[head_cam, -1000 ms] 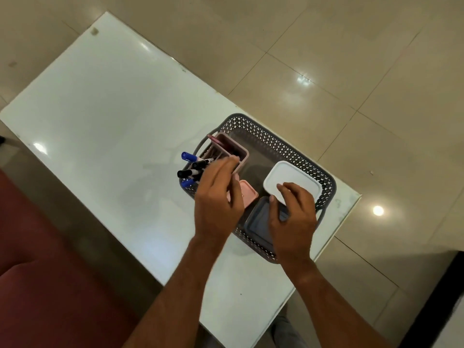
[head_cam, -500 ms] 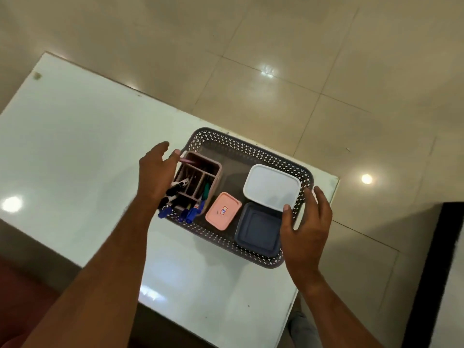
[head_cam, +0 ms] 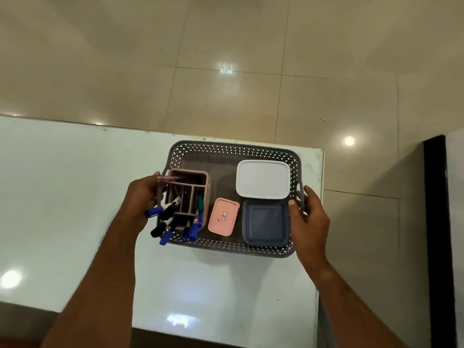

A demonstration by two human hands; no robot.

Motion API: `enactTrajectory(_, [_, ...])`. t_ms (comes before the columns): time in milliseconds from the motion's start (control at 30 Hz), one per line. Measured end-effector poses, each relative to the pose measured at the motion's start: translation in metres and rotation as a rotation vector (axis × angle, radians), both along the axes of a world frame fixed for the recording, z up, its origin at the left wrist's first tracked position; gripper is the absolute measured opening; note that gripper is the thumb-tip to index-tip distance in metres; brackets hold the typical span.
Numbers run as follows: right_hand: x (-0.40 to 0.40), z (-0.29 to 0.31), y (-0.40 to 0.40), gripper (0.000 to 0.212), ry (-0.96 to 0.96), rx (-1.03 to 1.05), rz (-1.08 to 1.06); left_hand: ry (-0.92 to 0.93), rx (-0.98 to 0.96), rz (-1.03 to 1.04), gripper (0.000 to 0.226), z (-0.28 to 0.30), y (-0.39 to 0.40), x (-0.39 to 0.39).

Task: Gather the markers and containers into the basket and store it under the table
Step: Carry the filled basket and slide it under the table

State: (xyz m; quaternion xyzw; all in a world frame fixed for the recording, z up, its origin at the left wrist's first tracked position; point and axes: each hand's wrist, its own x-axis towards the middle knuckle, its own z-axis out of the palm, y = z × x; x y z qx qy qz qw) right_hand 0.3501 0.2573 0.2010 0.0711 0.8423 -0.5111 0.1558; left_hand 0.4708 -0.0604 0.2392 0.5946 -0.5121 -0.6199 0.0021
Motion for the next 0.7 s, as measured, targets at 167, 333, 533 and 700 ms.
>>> enactTrajectory(167, [0.009, -0.012, 0.005, 0.033, -0.099, -0.065, -0.058, 0.037, 0.147, -0.061, 0.029, -0.012, 0.003, 0.013])
enactTrajectory(333, [0.020, -0.018, 0.002, 0.043, -0.102, -0.149, -0.071, 0.061, 0.163, -0.107, 0.030, -0.019, 0.007, 0.025])
enactTrajectory(533, [0.016, -0.020, 0.001, 0.038, -0.092, -0.169, -0.079, 0.038, 0.045, -0.142, 0.030, -0.013, 0.021, 0.021])
enactTrajectory(700, [-0.004, -0.013, 0.014, 0.038, -0.103, -0.166, -0.051, 0.028, 0.031, -0.102, 0.032, -0.005, 0.041, 0.013])
